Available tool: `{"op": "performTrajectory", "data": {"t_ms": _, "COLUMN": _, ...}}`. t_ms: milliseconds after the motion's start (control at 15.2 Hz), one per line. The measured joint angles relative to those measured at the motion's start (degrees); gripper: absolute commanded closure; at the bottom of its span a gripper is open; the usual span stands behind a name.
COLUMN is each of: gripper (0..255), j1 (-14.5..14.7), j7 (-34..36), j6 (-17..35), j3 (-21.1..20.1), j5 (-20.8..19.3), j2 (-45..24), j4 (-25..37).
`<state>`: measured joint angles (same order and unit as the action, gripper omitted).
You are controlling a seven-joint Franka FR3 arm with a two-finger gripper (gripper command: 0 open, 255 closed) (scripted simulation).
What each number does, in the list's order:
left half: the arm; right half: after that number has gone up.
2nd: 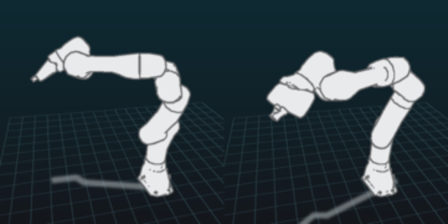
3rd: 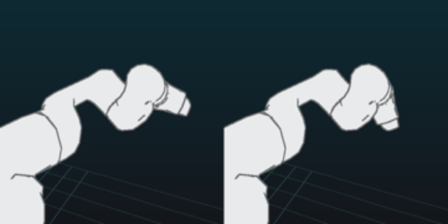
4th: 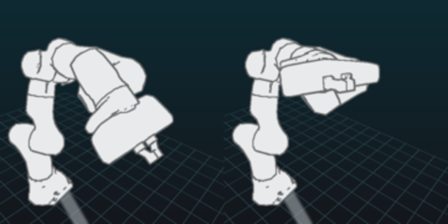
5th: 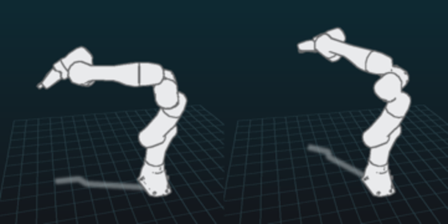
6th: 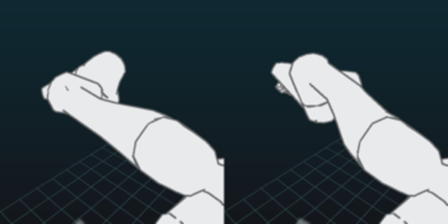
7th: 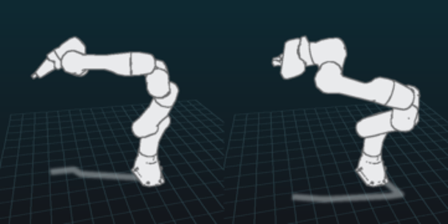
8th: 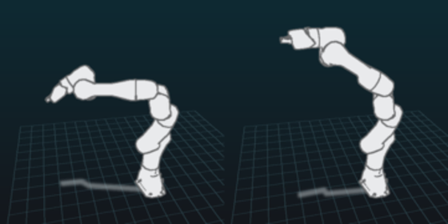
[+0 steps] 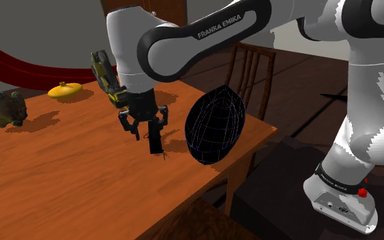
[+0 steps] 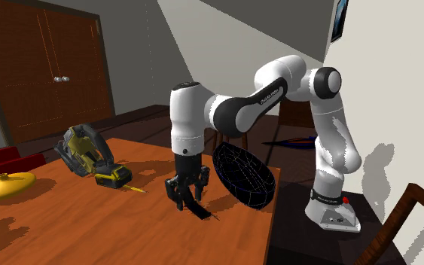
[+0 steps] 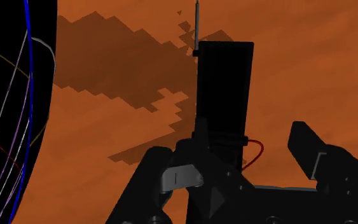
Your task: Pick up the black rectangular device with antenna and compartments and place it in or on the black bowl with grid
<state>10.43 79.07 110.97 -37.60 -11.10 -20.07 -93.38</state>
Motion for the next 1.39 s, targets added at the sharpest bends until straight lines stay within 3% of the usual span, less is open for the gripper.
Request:
{"op": "performTrajectory", "data": {"t_ms": 330, "gripper": 0, "j1": -1.82, "j7": -1.71, "j6": 5.58, "j3": -1.26, "j5": 1.24, "j2": 7.37, "j4": -9.07}}
{"op": "performTrajectory", "data": {"t_ms": 660, "gripper": 0, "j1": -1.52, "j7": -0.88, "j6": 8.96, "j3": -0.9, "j5": -0.03, "j2": 6.1, "j4": -11.42}}
{"op": "performTrajectory", "data": {"t_ms": 1056, "gripper": 0, "j1": -1.41, "j7": -0.7, "j6": 9.35, "j3": -0.83, "j5": -0.3, "j2": 5.78, "j4": -11.54}}
{"op": "performTrajectory", "data": {"t_ms": 1122, "gripper": 255, "j1": -1.41, "j7": -0.7, "j6": 9.35, "j3": -0.83, "j5": -0.3, "j2": 5.78, "j4": -11.54}}
{"op": "performTrajectory", "data": {"t_ms": 1386, "gripper": 255, "j1": -1.48, "j7": -0.73, "j6": 7.35, "j3": -0.83, "j5": -0.34, "j2": 6.2, "j4": -11.19}}
